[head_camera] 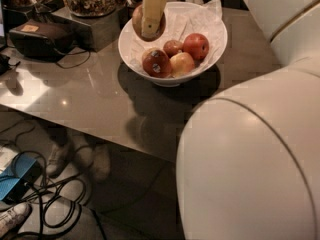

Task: Pick apple from white bowl

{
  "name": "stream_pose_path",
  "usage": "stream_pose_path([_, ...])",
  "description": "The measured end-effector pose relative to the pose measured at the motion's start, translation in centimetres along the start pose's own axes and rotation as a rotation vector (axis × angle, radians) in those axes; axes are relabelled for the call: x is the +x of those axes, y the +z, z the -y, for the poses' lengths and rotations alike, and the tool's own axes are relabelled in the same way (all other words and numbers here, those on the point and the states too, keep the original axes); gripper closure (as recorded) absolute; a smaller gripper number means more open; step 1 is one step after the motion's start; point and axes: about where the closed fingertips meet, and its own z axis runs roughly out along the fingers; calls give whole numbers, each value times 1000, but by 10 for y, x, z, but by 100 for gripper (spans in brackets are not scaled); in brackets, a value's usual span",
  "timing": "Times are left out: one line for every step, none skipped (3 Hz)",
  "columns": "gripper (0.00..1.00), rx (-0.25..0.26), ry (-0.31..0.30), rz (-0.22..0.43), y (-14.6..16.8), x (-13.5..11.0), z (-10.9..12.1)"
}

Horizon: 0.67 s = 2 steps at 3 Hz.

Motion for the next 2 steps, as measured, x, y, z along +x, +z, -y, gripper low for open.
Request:
stream_pose_path([100, 9, -44, -3, -13, -16, -19])
stream_pose_path([100, 26, -74, -21, -23, -29, -40])
